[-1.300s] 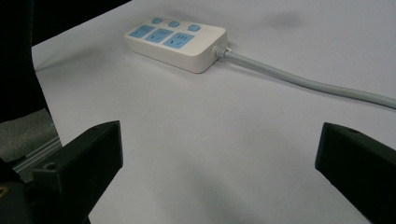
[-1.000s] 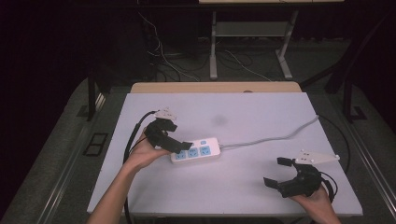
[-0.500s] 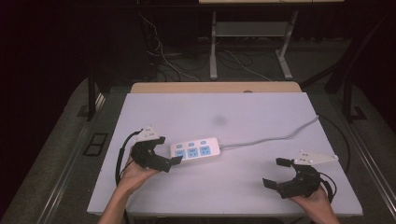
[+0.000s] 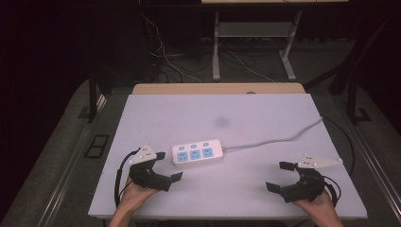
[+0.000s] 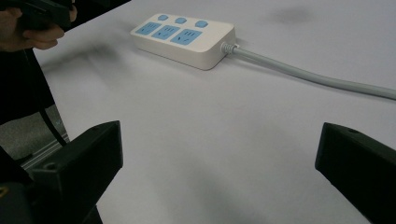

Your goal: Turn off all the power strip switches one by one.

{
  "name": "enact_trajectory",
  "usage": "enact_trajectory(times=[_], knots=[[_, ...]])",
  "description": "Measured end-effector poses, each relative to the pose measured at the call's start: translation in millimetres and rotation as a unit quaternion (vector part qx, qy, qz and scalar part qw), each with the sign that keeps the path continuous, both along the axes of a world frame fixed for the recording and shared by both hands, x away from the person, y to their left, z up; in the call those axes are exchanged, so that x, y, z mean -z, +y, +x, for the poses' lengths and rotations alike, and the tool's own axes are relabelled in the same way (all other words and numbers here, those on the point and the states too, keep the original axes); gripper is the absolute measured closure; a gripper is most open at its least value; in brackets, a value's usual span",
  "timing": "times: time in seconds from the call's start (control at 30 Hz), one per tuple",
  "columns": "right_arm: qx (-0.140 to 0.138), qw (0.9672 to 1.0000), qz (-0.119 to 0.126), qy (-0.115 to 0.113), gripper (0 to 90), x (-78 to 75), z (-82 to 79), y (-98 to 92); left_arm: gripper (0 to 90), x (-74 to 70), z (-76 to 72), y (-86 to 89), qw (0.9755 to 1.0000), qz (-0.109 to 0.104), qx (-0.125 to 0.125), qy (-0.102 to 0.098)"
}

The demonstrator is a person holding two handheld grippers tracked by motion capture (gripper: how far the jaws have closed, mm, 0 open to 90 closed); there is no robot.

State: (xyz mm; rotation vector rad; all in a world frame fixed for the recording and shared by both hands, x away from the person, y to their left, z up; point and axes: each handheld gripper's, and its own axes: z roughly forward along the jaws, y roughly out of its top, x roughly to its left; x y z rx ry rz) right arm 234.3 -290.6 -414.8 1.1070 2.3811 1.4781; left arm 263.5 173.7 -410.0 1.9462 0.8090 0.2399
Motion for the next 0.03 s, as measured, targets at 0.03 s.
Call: enact_trajectory(times=[0.03], knots=[[0.000,1.0000,0.000,0.000,0.7,0.0,-0.2,0.0,0.0,0.8,-0.3,-0.3,1.0000,-0.001,0.000,0.001]])
